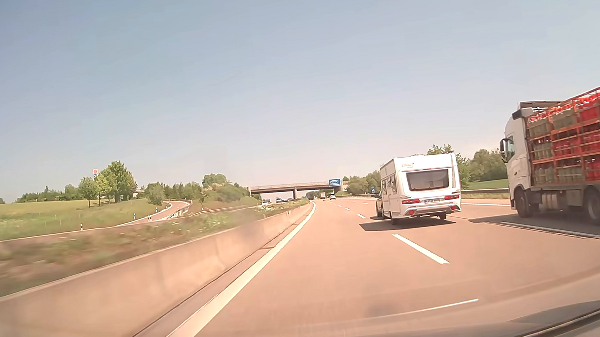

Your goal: Follow the waypoints while adhering to traffic rules and regulations

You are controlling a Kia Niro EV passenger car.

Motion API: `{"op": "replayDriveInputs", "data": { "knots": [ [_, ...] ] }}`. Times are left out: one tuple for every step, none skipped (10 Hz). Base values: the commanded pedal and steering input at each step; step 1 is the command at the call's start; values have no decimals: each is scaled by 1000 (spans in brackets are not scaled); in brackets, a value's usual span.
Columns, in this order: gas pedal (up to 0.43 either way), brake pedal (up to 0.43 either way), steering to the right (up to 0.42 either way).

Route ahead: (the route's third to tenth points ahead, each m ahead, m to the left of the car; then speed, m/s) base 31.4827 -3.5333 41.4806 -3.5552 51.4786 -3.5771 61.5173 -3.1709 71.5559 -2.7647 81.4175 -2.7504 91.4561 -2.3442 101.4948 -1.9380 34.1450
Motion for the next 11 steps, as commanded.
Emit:
{"op": "replayDriveInputs", "data": {
  "knots": [
    [378, 0, 0],
    [378, 0, 0],
    [378, 0, 0],
    [378, 0, 0],
    [378, 0, 0],
    [378, 0, -1],
    [378, 0, -2],
    [378, 0, -2],
    [378, 0, -2],
    [378, 0, -2],
    [378, 0, -2]
  ]
}}
